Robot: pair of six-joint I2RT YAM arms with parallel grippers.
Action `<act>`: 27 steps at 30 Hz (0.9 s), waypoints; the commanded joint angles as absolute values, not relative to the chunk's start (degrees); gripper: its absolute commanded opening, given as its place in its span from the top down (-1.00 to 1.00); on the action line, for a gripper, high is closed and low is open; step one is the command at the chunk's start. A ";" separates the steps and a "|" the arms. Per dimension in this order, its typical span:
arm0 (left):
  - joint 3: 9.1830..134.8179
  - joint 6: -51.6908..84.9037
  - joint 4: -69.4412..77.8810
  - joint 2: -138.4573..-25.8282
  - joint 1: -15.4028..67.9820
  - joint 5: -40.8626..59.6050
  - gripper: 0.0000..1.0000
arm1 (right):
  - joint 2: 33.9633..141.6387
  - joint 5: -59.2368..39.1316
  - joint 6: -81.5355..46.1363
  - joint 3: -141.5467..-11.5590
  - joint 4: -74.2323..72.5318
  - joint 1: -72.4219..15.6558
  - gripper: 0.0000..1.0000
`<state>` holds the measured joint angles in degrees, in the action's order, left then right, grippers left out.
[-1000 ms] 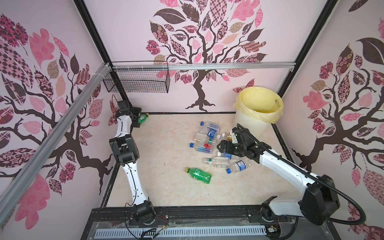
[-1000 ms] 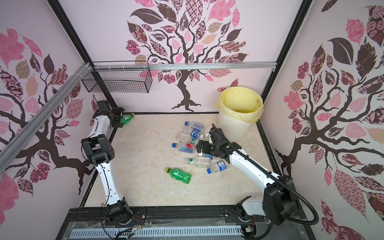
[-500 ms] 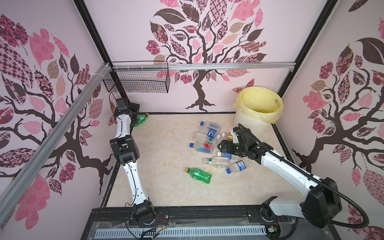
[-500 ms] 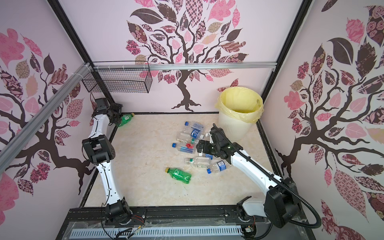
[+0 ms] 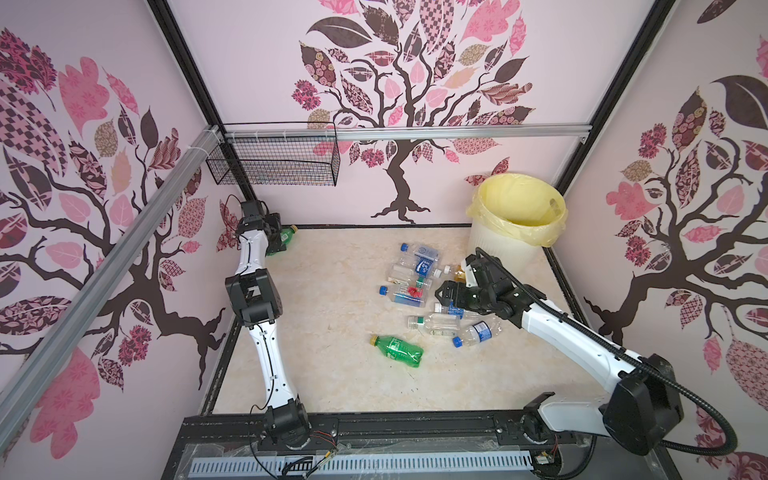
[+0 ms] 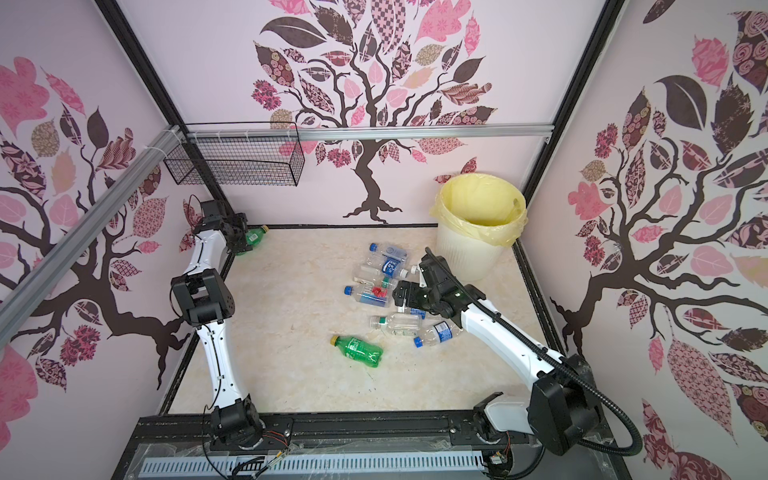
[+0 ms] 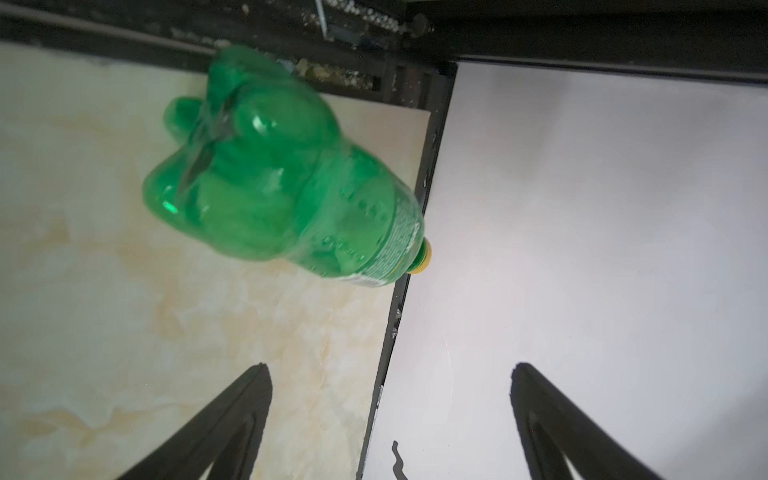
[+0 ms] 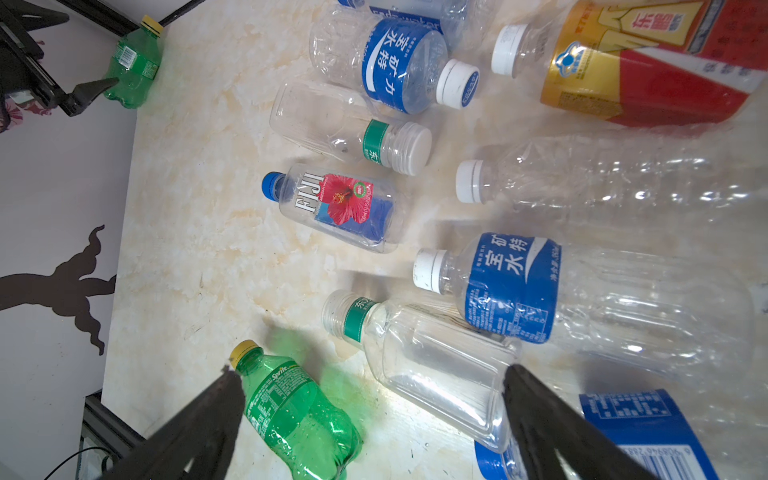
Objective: Throw the plastic bottles in the bin
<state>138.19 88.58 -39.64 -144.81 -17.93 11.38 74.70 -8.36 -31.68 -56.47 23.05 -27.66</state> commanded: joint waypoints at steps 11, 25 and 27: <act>144.46 104.07 -46.29 -145.77 -17.20 4.85 -0.85 | 76.28 -7.92 -31.20 -59.61 24.06 -27.40 -0.99; 147.74 107.66 -46.44 -150.22 -18.47 4.10 -0.84 | 76.27 -7.09 -31.09 -60.34 24.78 -27.42 -0.99; 147.77 107.65 -46.71 -150.53 -18.63 4.08 -0.84 | 76.29 -6.86 -31.10 -60.46 24.93 -27.42 -0.99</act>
<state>145.82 107.02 -45.87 -149.40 -18.06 5.06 75.37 -7.99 -31.66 -57.91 23.46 -27.66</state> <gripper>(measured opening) 0.920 0.997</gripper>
